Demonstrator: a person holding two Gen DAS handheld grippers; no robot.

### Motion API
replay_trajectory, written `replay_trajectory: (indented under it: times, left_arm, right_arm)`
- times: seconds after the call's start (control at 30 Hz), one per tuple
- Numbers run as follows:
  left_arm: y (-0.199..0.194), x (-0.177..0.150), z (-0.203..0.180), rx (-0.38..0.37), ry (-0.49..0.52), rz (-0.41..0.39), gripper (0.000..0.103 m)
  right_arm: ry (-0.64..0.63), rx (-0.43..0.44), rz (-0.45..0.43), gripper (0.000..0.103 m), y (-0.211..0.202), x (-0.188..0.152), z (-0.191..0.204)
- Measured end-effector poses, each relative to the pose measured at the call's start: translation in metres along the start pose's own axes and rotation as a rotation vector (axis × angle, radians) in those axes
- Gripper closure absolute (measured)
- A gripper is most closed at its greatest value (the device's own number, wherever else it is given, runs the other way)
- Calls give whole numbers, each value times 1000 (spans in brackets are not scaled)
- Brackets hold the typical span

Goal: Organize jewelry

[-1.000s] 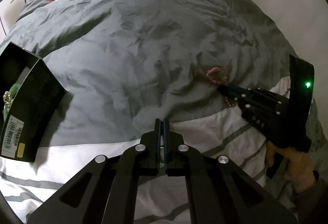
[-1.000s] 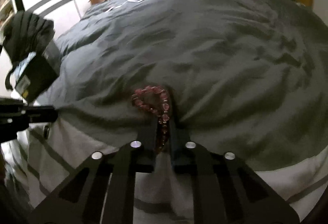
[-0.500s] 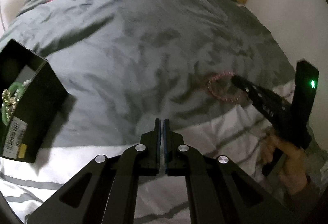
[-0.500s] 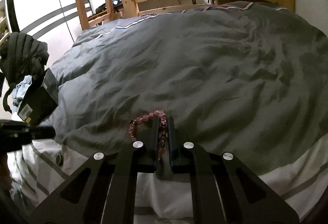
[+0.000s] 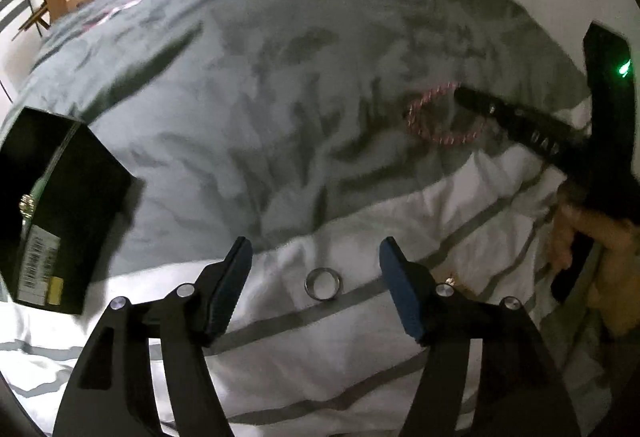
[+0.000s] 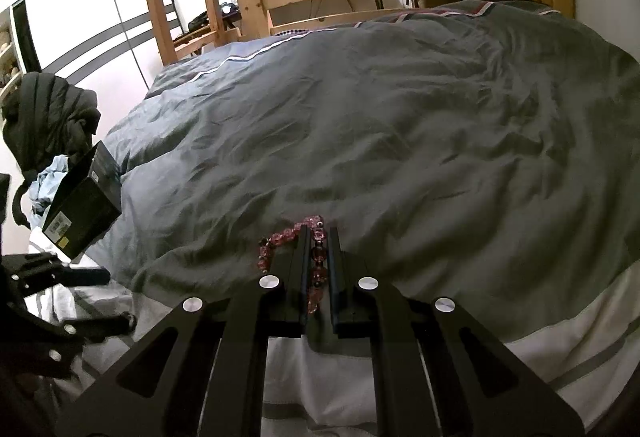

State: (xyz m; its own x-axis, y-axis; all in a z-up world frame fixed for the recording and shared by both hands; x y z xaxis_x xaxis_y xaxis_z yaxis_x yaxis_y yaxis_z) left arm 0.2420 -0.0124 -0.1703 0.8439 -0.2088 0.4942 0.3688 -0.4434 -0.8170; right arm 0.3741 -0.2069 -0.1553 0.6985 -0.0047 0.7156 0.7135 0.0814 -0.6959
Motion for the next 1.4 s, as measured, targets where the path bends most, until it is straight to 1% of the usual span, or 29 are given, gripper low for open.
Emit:
replay_trajectory:
  times: [0.1,0.27,0.37,0.4,0.47,0.5,0.53,0.57,0.63,0.67,0.77,0.93,1.07,1.27,1.4]
  left_arm:
    - [-4,-6,0,-21,-17,14,39]
    - [7,-19,-3,-18,18,72,40]
    - [10,-17,-5,-29,15,62,42]
    - [11,-16,-3,-34,6,62,44]
    - [15,-20,1,-38,-13,74,53]
    - [18,-22,2,-41,-23,89,62]
    - [20,-23,4,-42,-28,102,67]
    - [20,-25,4,-39,-22,106,70]
    - [18,-23,1,-37,-5,102,83]
    - [17,-22,1,-37,-2,100,84]
    - [13,-20,2,-31,2,83,84]
    - [-4,-9,6,12,12,5,84]
    - [-12,-1,11,24,-10,-37,84]
    - [-24,9,9,41,-3,-89,84]
    - [-31,24,8,42,2,-123,84]
  right_arm:
    - [1,3,1,95,0,0,0]
    - [3,3,2,95,0,0,0]
    - [2,3,1,95,0,1,0]
    - [3,4,2,95,0,0,0]
    - [2,6,0,95,0,0,1]
    - [1,7,0,95,-1,0,2]
    - [1,8,-1,95,-1,0,3]
    - [1,10,-2,95,-1,0,4]
    - [4,12,-4,95,-2,0,5]
    - [6,11,-5,95,-2,0,5]
    - [15,11,-6,95,-2,1,4]
    - [27,11,-9,95,-2,2,1]
    - [29,10,-13,95,-3,3,2]
    - [35,15,-34,95,-8,7,0]
    - [42,28,-57,95,-17,15,2]
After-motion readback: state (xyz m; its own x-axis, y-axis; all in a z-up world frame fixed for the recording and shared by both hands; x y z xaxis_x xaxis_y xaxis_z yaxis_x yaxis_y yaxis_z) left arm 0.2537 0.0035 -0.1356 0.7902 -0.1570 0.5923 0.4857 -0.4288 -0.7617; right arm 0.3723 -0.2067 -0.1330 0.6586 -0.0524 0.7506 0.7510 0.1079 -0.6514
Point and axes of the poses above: each gripper's, at about its wrist camera, not at the fingertips, and y roughly the way its jaws point, z to its left, x to its top, the point moved 10 cm from there along y, roughly the way its jaws point, and after that the axes turned 14 degrees about -x, right-handed, at the moved point
